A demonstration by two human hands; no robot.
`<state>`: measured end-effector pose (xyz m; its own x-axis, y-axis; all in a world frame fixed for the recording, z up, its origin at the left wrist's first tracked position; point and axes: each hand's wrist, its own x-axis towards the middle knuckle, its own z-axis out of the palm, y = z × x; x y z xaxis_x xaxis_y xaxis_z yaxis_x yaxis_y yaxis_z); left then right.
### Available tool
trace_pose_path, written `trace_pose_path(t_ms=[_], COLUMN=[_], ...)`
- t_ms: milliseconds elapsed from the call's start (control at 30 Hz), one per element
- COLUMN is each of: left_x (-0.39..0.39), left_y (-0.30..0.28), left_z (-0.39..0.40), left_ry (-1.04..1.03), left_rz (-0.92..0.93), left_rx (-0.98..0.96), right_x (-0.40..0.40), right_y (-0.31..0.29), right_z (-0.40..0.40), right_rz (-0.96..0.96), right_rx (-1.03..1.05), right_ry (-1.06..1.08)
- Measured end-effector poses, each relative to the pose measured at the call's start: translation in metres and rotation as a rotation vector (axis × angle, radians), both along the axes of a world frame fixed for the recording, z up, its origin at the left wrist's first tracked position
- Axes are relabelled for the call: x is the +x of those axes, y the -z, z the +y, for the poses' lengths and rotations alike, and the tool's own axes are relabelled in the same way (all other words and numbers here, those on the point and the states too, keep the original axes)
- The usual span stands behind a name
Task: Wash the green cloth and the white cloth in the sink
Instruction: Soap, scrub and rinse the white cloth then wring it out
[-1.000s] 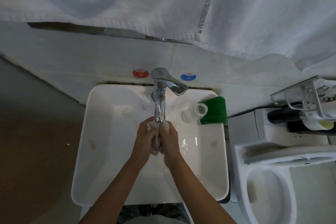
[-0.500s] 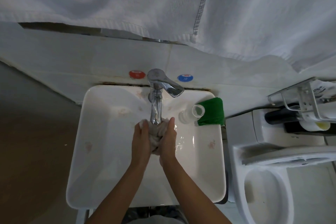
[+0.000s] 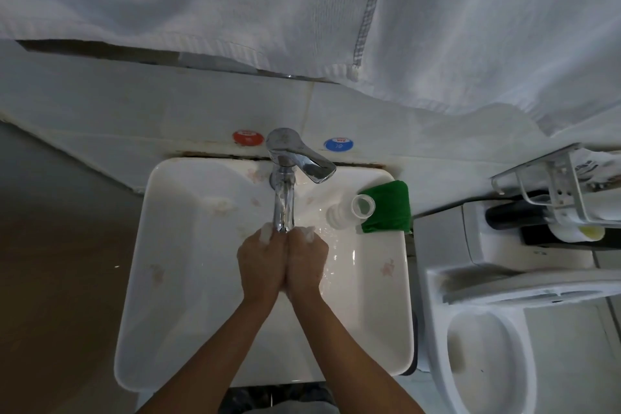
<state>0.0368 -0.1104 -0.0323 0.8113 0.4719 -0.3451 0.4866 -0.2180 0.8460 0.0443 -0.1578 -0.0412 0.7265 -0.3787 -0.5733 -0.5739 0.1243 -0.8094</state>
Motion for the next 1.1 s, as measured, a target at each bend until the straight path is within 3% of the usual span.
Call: trace_pose_path(t_ms=[67, 167, 333, 467, 600, 700, 833, 967, 1100], left_x=[0.001, 0.005, 0.005, -0.001, -0.002, -0.001, -0.002, -0.008, -0.015], left_y=[0.001, -0.002, -0.007, -0.002, -0.006, -0.011, 0.004, 0.003, -0.004], left_z=[0.002, 0.005, 0.016, 0.020, 0.018, 0.016, 0.023, 0.015, -0.003], left_ry=[0.011, -0.012, -0.036, 0.013, 0.124, 0.213, 0.273, 0.175, 0.125], left_rz=[0.004, -0.001, 0.034, 0.056, 0.040, 0.053, 0.059, 0.041, 0.038], left_rx=[-0.025, -0.161, -0.397, -0.511, -0.614, -0.529, -0.103, -0.063, -0.136], right_x=[-0.001, -0.001, 0.000, 0.005, -0.001, -0.003, -0.002, -0.001, -0.004], right_y=[-0.002, -0.006, -0.009, -0.012, -0.008, -0.009, -0.009, -0.007, -0.011], right_z=[-0.002, -0.002, -0.018, -0.028, -0.034, -0.035, -0.034, -0.032, -0.023], right_rz=[-0.050, -0.079, 0.184, 0.174, 0.089, 0.089, 0.057, 0.014, 0.012], right_rx=[-0.049, 0.047, 0.438, 0.383, 0.466, 0.444, 0.343, 0.298, 0.269], right_ry=[-0.052, -0.099, -0.101, -0.258, -0.302, -0.284, -0.184, -0.011, -0.023])
